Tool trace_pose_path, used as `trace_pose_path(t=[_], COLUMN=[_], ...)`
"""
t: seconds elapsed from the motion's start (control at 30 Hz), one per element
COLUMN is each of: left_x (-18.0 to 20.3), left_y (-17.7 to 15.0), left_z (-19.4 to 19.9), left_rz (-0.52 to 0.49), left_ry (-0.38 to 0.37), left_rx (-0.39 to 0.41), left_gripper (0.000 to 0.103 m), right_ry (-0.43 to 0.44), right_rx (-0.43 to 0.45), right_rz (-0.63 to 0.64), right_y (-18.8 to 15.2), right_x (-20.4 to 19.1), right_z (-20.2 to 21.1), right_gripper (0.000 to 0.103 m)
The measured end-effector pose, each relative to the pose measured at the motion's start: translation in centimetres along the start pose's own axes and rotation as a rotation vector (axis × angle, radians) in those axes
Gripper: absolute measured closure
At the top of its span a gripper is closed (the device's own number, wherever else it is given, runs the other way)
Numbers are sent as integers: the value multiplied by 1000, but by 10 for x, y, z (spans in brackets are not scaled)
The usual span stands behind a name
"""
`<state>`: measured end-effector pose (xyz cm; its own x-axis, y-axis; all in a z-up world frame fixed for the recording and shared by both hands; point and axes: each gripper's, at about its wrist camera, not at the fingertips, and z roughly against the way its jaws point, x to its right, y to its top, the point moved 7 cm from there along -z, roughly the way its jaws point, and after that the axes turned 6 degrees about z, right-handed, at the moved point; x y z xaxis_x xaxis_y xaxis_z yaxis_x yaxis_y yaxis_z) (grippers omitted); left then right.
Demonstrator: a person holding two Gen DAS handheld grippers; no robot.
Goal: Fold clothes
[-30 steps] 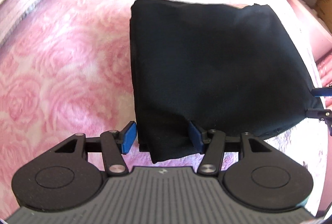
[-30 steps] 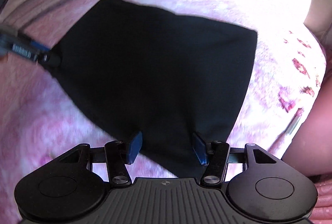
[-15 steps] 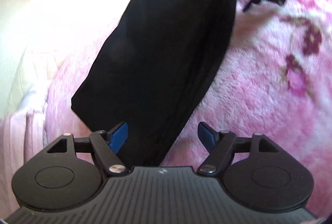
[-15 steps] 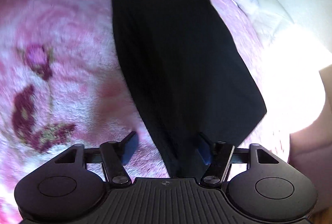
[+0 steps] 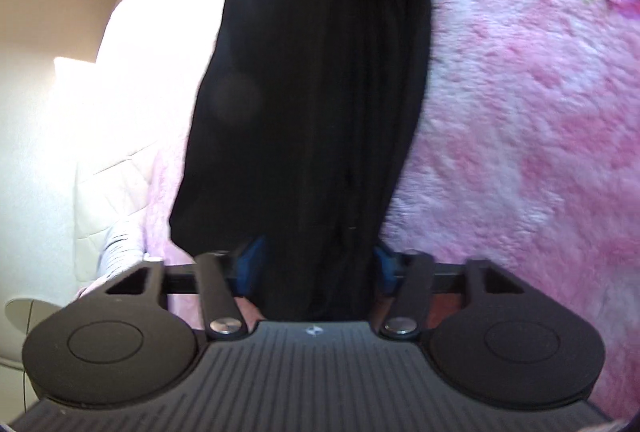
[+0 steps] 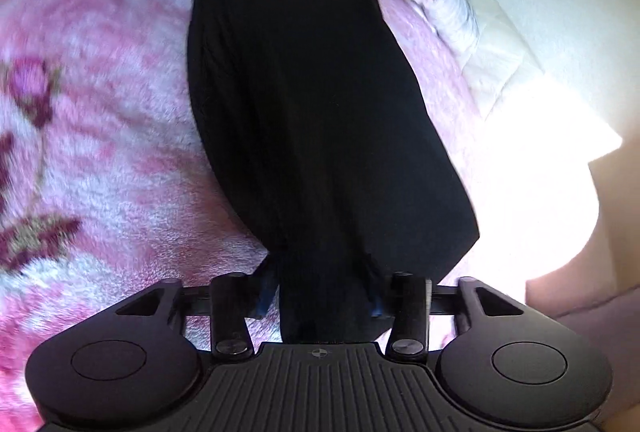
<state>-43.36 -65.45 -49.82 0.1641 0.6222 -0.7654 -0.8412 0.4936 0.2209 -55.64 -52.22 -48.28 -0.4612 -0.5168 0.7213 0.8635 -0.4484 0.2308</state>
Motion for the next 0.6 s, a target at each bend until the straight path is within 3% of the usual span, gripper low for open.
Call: trace_pose_path(t=[0.1,0.13,0.17,0.23,0.47,0.6], left_x=[-7,-12,-17,-35,-89,-138], left_y=[2,4,7,13,42,65], left_z=[3,4,6,15,71,74], left_rz=[62,84,105,180,360,448], left_ry=[-11,-20,-29,-54,-125,-102], left_rx=[-19,-30,-41,-62,-89,-104], left_gripper=[74,76,77,79,81,82], right_ry=[-26,-8,27,58,72,79], right_rx=[15,10,0,-10,2,31], right_rz=[37,25,1,-34,-53,-24], right_y=[1,-1,-2,-4,-3,-1], right_x=[-1,4,10,26,106,156], right_z=[-11,-15,-15,-5,50,72], right_gripper=[53,58,76,84,88,88])
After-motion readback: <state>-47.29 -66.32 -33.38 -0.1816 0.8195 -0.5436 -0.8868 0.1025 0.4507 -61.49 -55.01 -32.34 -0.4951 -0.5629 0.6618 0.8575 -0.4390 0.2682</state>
